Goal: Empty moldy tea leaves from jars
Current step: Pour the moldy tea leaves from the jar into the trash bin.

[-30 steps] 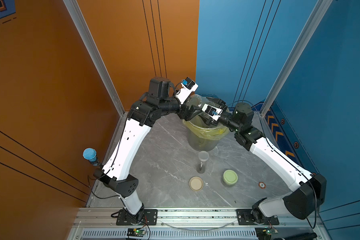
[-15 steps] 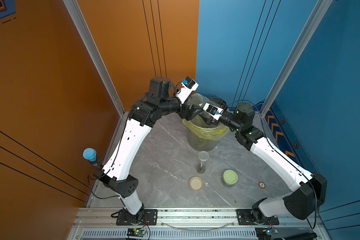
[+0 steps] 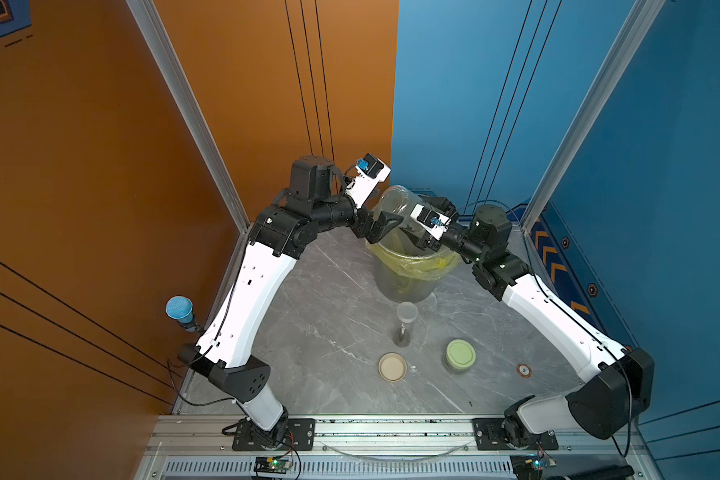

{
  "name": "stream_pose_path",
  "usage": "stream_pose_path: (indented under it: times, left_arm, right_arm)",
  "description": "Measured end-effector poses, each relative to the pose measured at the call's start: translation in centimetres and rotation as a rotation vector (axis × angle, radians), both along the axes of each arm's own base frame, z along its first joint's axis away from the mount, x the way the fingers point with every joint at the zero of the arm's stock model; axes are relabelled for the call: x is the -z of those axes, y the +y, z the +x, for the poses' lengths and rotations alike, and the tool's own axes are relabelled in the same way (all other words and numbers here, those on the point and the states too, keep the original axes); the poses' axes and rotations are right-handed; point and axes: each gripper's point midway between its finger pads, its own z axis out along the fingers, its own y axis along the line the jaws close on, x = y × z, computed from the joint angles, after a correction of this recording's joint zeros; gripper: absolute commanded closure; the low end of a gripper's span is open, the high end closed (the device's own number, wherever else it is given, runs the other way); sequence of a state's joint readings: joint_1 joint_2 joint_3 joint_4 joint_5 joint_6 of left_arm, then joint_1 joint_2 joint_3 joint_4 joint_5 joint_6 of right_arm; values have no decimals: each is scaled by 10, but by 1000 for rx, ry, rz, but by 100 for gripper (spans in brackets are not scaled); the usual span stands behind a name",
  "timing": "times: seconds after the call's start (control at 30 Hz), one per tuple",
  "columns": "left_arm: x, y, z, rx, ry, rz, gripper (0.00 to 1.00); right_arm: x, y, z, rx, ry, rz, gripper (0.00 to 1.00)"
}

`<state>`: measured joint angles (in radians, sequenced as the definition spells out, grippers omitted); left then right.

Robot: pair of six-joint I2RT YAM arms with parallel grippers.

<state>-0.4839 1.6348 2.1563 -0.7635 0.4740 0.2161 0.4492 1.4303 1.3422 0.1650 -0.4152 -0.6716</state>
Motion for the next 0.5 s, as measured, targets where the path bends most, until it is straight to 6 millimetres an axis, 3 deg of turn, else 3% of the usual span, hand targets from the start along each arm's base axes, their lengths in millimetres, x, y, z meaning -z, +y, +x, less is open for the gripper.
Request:
stream_pose_path:
  times: [0.27,0.5]
  left_arm:
    - [12,29,-17,-74,-41,-56,2]
    - [32,53,-31,-160,-111,-154,2]
  right_arm:
    - [0,-8,12,34,90,149,71]
    - [6,-27,57,98,239,435,77]
